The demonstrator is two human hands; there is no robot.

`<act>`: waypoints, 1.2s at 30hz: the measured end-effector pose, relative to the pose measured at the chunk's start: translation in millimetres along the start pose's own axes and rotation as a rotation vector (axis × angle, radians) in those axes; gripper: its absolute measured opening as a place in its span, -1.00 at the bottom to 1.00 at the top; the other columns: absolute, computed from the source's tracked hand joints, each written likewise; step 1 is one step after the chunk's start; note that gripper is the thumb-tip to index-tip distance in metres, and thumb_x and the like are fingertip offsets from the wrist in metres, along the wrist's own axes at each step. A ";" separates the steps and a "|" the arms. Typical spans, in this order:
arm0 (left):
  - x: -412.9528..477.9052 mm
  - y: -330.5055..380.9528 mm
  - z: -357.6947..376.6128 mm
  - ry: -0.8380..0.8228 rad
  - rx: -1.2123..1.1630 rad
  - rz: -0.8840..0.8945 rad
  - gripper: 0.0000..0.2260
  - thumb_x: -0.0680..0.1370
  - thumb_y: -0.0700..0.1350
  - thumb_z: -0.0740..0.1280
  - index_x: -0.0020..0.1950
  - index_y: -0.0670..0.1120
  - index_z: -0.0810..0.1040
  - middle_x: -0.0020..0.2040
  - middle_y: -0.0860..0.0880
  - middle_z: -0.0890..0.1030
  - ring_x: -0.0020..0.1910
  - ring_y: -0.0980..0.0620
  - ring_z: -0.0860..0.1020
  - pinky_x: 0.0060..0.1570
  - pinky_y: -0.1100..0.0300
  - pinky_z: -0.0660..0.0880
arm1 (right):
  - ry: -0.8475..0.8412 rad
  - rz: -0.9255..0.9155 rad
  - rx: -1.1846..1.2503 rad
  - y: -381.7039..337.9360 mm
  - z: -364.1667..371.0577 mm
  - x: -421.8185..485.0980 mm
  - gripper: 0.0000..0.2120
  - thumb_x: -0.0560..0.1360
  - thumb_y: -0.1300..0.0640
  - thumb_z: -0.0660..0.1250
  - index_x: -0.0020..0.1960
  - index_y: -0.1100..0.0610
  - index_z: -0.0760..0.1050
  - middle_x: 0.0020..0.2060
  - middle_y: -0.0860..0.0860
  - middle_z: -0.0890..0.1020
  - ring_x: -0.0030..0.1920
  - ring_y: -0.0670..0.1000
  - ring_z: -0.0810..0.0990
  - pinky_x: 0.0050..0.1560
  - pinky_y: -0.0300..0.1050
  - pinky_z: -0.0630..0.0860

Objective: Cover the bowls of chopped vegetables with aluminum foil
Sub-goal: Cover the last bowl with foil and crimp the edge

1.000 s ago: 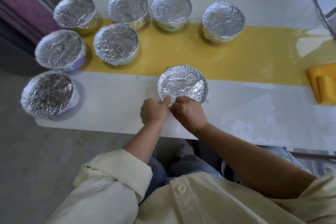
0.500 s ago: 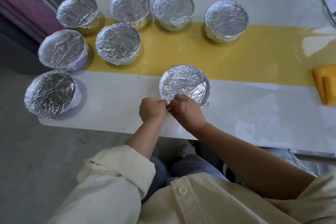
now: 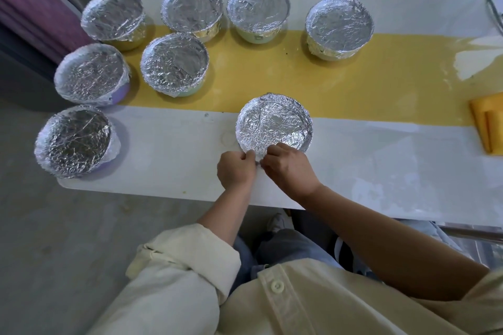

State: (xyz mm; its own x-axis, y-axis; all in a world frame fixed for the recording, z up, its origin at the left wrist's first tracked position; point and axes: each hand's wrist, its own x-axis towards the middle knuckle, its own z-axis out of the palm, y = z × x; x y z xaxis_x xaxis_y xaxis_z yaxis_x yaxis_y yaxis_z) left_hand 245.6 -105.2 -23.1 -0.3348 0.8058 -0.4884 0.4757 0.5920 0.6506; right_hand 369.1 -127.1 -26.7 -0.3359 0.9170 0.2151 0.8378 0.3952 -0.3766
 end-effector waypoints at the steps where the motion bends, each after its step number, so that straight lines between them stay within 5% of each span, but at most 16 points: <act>1: 1.0 0.9 0.3 0.004 0.012 0.011 -0.72 0.50 -0.04 0.34 -0.28 -0.20 0.68 -0.34 -0.17 0.67 -0.26 -0.17 0.66 -0.14 0.03 0.60 | -0.001 0.001 0.003 -0.9 -0.3 0.7 -0.88 0.34 0.28 0.39 -0.37 0.18 0.54 -0.41 0.05 0.48 -0.36 0.13 0.49 -0.53 -0.08 0.37; 7: 7.1 -0.3 0.9 -0.042 -0.073 -0.031 -0.64 0.37 0.08 0.25 -0.32 -0.20 0.65 -0.34 -0.18 0.67 -0.26 -0.21 0.67 -0.11 -0.09 0.64 | 0.003 0.014 0.028 -2.9 -1.1 1.4 -0.88 0.31 0.29 0.39 -0.39 0.18 0.52 -0.42 0.05 0.47 -0.38 0.14 0.49 -0.55 -0.09 0.36; 10: 11.0 -2.2 2.3 -0.069 -0.028 0.002 -0.70 0.45 -0.05 0.25 -0.27 -0.24 0.64 -0.30 -0.20 0.67 -0.26 -0.22 0.67 -0.13 -0.17 0.64 | -0.002 0.017 0.028 -2.5 -0.7 2.3 -0.86 0.31 0.31 0.40 -0.39 0.18 0.51 -0.42 0.05 0.47 -0.37 0.14 0.49 -0.54 -0.09 0.37; 13: 15.8 -3.3 3.5 -0.068 0.004 0.025 -0.71 0.48 -0.12 0.22 -0.26 -0.28 0.62 -0.29 -0.23 0.66 -0.26 -0.24 0.66 -0.15 -0.17 0.63 | -0.009 0.034 0.031 -3.7 0.7 4.9 -0.84 0.30 0.33 0.43 -0.40 0.18 0.51 -0.43 0.05 0.46 -0.37 0.14 0.48 -0.55 -0.08 0.37; 17: 13.1 -3.2 3.3 -0.102 -0.046 -0.013 -0.59 0.36 0.08 0.21 -0.27 -0.26 0.63 -0.27 -0.22 0.67 -0.21 -0.25 0.67 -0.09 -0.16 0.64 | 0.005 0.037 0.025 -4.0 -0.1 4.6 -0.85 0.31 0.30 0.42 -0.39 0.18 0.52 -0.43 0.05 0.45 -0.39 0.14 0.48 -0.57 -0.11 0.35; 28: 48.4 -3.5 -8.7 -0.117 0.085 0.061 -0.61 0.32 0.02 0.22 -0.25 -0.30 0.61 -0.29 -0.27 0.65 -0.27 -0.24 0.67 -0.16 -0.21 0.64 | -0.018 0.005 0.031 4.2 -12.1 0.2 -0.80 0.22 0.30 0.56 -0.26 0.20 0.56 -0.33 0.09 0.55 -0.31 0.17 0.54 -0.44 -0.08 0.46; 34: 9.1 7.6 -8.7 -0.104 0.031 0.039 -0.56 0.57 0.05 0.28 -0.29 -0.30 0.58 -0.31 -0.27 0.57 -0.29 -0.25 0.52 -0.23 0.07 0.42 | -0.012 0.000 -0.057 -0.8 -5.0 7.9 -0.84 0.23 0.38 0.48 -0.35 0.18 0.55 -0.41 0.07 0.50 -0.39 0.14 0.49 -0.49 -0.10 0.39; 36: 5.6 4.9 -1.2 -0.144 0.005 0.042 -0.59 0.61 -0.03 0.24 -0.19 -0.36 0.60 -0.21 -0.36 0.60 -0.18 -0.34 0.55 -0.22 0.03 0.40 | -0.008 0.008 -0.060 -3.0 -4.3 8.8 -0.83 0.21 0.38 0.49 -0.35 0.18 0.55 -0.42 0.07 0.49 -0.40 0.13 0.49 -0.49 -0.13 0.33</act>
State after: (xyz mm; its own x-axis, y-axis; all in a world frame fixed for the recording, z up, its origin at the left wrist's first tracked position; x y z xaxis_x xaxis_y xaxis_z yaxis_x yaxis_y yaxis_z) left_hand 245.1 -97.7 -21.9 -0.1944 0.8190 -0.5399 0.4907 0.5577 0.6694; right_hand 365.4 -120.5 -19.9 -0.3324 0.9205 0.2055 0.8646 0.3845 -0.3235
